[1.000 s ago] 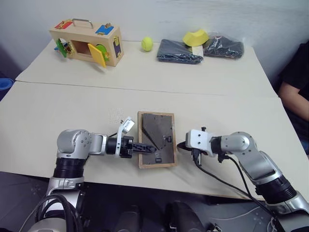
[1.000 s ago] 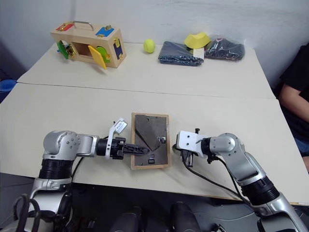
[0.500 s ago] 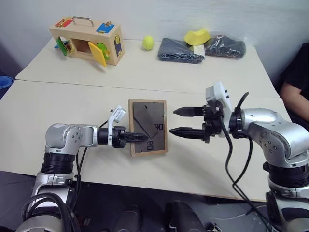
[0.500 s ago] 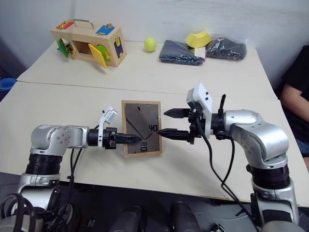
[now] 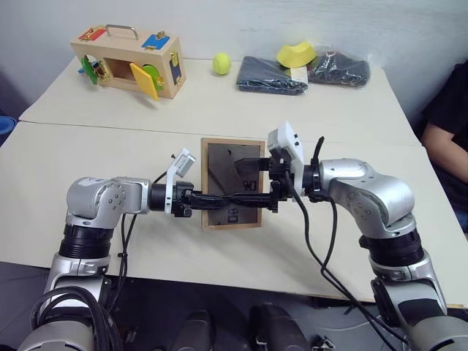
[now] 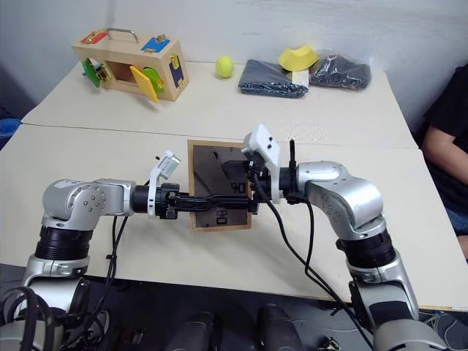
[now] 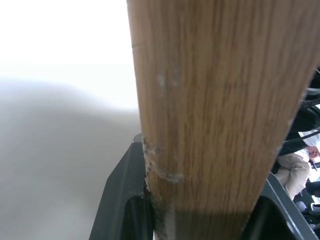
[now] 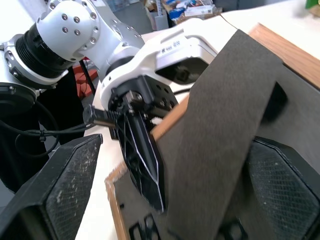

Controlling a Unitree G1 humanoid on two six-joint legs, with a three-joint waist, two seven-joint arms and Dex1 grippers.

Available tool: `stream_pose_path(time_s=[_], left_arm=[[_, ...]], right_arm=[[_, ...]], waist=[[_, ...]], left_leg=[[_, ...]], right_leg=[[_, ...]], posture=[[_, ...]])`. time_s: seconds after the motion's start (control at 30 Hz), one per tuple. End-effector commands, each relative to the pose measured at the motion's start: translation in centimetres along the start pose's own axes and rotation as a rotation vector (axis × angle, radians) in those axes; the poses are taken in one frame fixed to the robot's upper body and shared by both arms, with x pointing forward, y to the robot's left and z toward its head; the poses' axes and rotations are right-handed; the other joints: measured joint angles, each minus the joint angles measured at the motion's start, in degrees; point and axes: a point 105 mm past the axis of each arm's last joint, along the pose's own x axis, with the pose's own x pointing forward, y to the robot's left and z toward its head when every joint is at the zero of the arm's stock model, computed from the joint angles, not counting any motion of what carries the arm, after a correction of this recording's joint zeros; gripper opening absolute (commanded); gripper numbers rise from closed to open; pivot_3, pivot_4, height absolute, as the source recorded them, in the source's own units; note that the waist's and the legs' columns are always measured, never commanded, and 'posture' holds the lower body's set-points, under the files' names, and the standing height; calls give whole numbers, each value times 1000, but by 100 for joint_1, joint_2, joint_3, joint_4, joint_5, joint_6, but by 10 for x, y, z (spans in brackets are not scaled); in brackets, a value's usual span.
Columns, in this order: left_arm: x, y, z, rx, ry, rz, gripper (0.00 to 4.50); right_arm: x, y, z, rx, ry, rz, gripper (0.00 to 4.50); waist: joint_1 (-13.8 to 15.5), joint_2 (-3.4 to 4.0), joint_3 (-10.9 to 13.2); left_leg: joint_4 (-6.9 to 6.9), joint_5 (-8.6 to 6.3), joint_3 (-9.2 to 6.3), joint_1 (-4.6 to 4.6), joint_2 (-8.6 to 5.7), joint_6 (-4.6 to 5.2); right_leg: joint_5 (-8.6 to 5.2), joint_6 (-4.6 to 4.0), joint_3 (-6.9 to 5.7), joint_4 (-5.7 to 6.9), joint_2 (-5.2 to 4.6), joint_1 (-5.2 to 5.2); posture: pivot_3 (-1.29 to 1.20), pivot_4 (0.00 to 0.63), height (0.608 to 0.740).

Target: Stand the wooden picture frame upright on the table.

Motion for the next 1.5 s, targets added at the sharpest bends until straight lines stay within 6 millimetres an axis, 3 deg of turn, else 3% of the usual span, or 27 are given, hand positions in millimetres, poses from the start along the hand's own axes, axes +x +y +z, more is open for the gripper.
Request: stream_pose_path(time_s=[0.03,0.23,0.37,0.5,0.6,0.7,0.8,0.87,1.03,1.17,1.27,1.33,1.43,1.5], left_arm=[[1,-16,14,76,-21,-72,1273],[-2,2,17,53,-35,-21,1273],[-4,5,19,50,-35,-12,1273],[-4,3,23,48,-42,-28,1273],[-5,0,22,80,-25,-35,1273],[-6,-5,22,83,-21,-57,1273],[-6,-11,25,68,-23,-83,1273],[-6,-15,27,57,-19,-98,1273],[-6,-23,28,35,-7,-135,1273],[-9,-32,25,7,22,-185,1273],[-12,-34,24,3,36,-196,1273],[-14,-35,23,-9,41,-195,1273],[-20,-32,22,-23,54,-169,2289],[-27,-28,20,-22,63,-137,2962]], right_arm=[[-1,18,15,-54,-32,85,4500],[-26,25,21,-84,-18,85,4500],[-54,27,28,-75,-16,59,4500],[-80,-3,11,-279,126,-175,4500],[-88,-29,2,-651,201,-325,4500],[-84,-34,-5,-1087,237,-321,4500],[-74,-35,-10,-1418,204,-266,4500],[-65,-37,-13,-1572,169,-222,4500],[-47,-39,-4,-1763,30,-197,4500],[-21,-45,-1,-1862,-45,-196,3599],[-16,-51,3,-1917,-74,-217,2669],[-15,-48,7,-1968,-123,-211,2307],[-16,-45,12,-2018,-188,-203,1864],[-15,-47,11,-2031,-181,-188,1311]], waist=[[2,0,0],[38,0,0],[56,-4,3],[55,-7,4],[9,-10,6],[-5,-11,8],[-40,-14,10],[-84,-14,11],[-129,-15,12],[-138,-14,12],[-153,-13,13],[-151,-13,13],[-130,-13,13],[-134,-13,13]], left_leg=[[0,0,0,0,0,0],[-1,0,-1,-2,0,0],[-2,0,-2,-3,0,2],[-9,-2,-2,-5,0,6],[-9,-3,5,-6,-1,7],[-9,1,9,-3,-1,3],[-5,2,13,-1,-1,4],[-1,3,14,-1,-1,4],[-1,12,15,6,-1,-10],[0,17,15,6,0,-16],[0,22,20,6,-1,-22],[-3,25,20,6,-1,-28],[-6,27,19,6,-2,-31],[-7,27,19,6,-4,-32]], right_leg=[[0,0,0,0,0,0],[0,0,-1,-5,-1,1],[0,0,-3,-10,-2,1],[0,0,-3,-23,-1,3],[0,1,5,-18,1,0],[0,1,5,-8,4,-2],[0,1,7,-4,3,-1],[0,1,9,2,2,-2],[-1,-1,12,18,6,-5],[-2,-3,13,27,8,-9],[-4,-7,20,41,8,-20],[-7,-13,19,45,8,-25],[-8,-15,18,46,9,-26],[-8,-15,19,46,9,-26]], posture=[[0,150,740],[0,150,740],[0,150,740],[0,150,740],[0,150,740],[0,150,740],[0,150,740],[0,150,740],[0,150,740],[0,150,740],[0,150,740],[0,150,740],[0,150,740],[0,150,740]])
